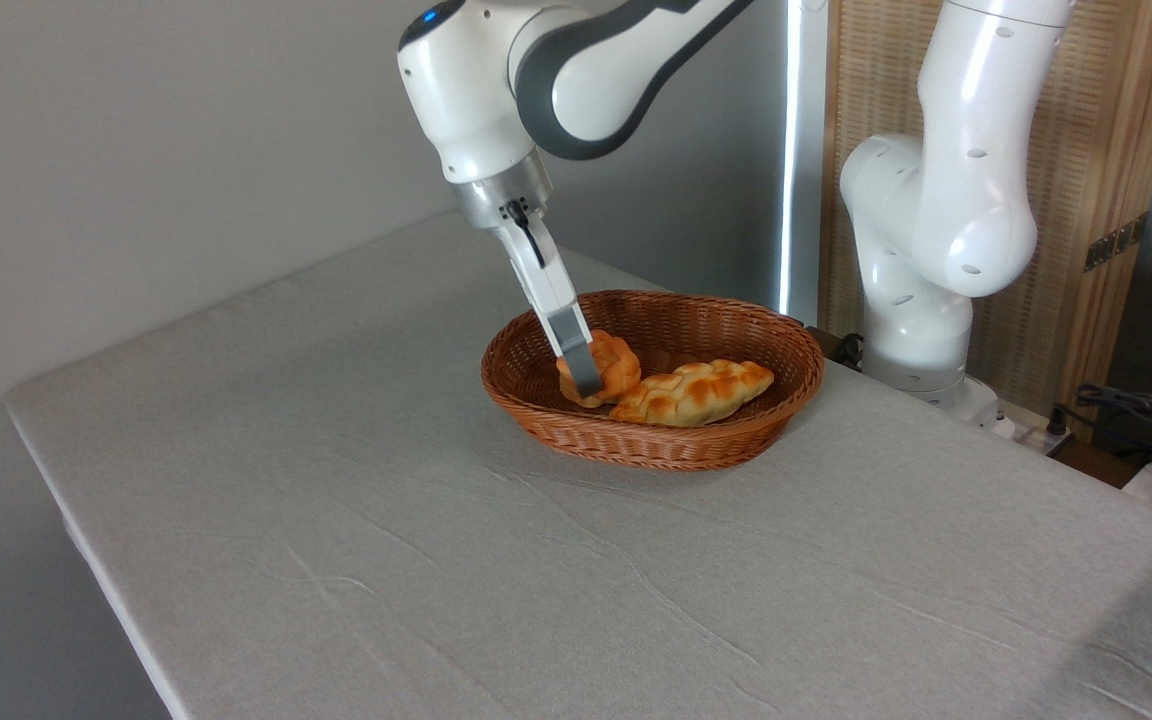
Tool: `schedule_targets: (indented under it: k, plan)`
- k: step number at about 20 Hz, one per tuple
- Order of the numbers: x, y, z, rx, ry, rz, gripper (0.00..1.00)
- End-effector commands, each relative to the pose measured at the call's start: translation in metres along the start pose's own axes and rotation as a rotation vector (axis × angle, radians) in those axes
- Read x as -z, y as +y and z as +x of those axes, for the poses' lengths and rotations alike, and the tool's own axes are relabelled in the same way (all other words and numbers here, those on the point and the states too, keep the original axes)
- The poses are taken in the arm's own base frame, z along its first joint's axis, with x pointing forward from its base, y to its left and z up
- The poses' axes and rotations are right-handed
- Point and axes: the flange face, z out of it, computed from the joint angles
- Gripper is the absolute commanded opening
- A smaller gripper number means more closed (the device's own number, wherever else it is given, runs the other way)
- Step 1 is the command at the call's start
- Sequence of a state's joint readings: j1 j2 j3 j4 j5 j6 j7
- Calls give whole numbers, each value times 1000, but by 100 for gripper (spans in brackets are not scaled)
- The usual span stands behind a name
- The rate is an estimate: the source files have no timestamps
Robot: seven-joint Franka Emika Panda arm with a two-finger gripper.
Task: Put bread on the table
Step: 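Close the gripper fingers around the small round roll, then lift the roll out of the basket and carry it beside the basket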
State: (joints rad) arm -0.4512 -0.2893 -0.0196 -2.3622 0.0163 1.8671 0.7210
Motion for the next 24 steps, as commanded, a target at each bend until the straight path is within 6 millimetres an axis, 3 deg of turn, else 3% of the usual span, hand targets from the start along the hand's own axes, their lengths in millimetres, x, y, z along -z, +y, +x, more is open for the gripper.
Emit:
schedule_targets:
  k: [1, 3, 7, 12, 15, 22, 24]
  plan:
    - [36, -7, -2, -26, -19, 59, 29]
    - [55, -12, -9, -20, -61, 47, 31]
    - [73, -17, -15, -51, -60, 48, 34]
    - [121, -56, -39, 1, 43, 96, 34]
    - [109, -84, -26, -63, 22, 117, 46]
    - [76, -139, 29, -118, 105, 342, 50]
    - [74, -148, 41, -122, 159, 403, 56]
